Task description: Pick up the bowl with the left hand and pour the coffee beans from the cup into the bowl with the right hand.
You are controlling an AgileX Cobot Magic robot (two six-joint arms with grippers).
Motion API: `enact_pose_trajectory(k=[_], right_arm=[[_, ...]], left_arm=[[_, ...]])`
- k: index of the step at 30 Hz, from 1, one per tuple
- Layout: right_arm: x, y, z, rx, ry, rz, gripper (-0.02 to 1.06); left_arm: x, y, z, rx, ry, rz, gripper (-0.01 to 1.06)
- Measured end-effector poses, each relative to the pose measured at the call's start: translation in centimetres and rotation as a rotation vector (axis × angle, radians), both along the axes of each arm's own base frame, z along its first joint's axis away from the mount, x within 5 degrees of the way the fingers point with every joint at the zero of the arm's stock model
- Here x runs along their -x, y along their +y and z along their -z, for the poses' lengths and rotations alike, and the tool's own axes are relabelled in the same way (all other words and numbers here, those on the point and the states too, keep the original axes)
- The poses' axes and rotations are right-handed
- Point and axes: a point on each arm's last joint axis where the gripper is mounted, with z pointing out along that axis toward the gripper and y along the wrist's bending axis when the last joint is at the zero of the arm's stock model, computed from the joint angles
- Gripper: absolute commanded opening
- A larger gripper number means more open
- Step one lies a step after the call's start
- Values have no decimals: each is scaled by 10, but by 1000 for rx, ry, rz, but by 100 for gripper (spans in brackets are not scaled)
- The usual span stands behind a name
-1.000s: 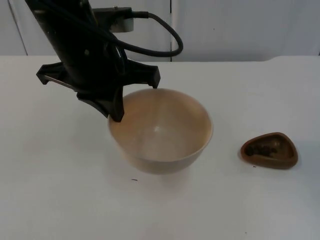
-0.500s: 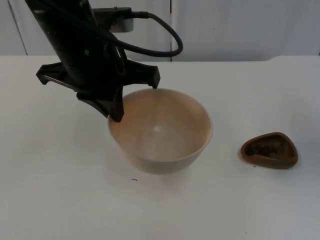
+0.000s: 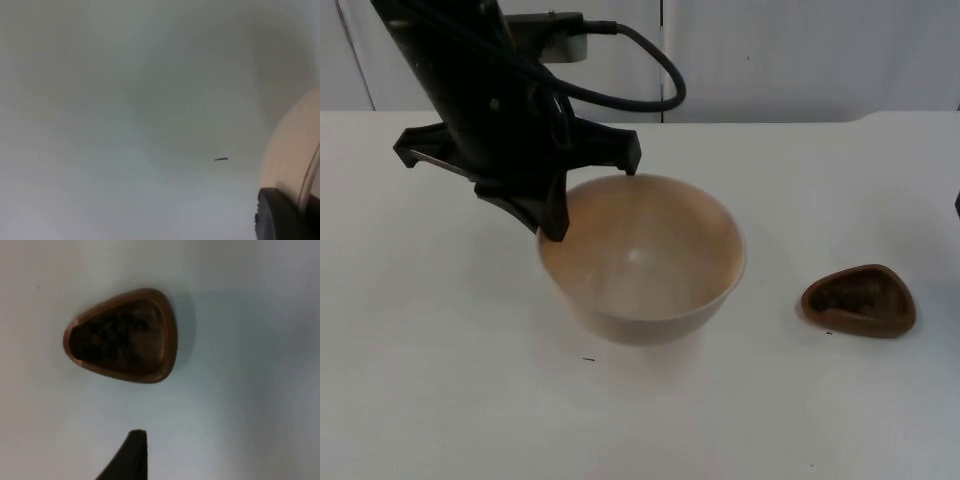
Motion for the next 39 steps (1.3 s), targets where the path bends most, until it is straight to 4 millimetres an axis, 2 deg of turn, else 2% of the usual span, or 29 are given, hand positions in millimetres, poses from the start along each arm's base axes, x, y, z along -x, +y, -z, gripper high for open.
enact_pose_trajectory(k=[8, 17, 21, 27, 39], right_arm=[[-9, 10, 19, 56, -8, -3, 102], [-24, 27, 25, 114, -33, -16, 102], [-29, 30, 37, 112, 3, -22, 102], [-35, 35, 68, 97, 73, -28, 96], [-43, 38, 89, 84, 63, -35, 92]], left_arm=[[-1, 0, 0, 3, -7, -1, 0], [-1, 0, 0, 5, -12, -2, 0], [-1, 0, 0, 5, -12, -2, 0], [-1, 0, 0, 5, -12, -2, 0], [-1, 0, 0, 4, -10, -1, 0]])
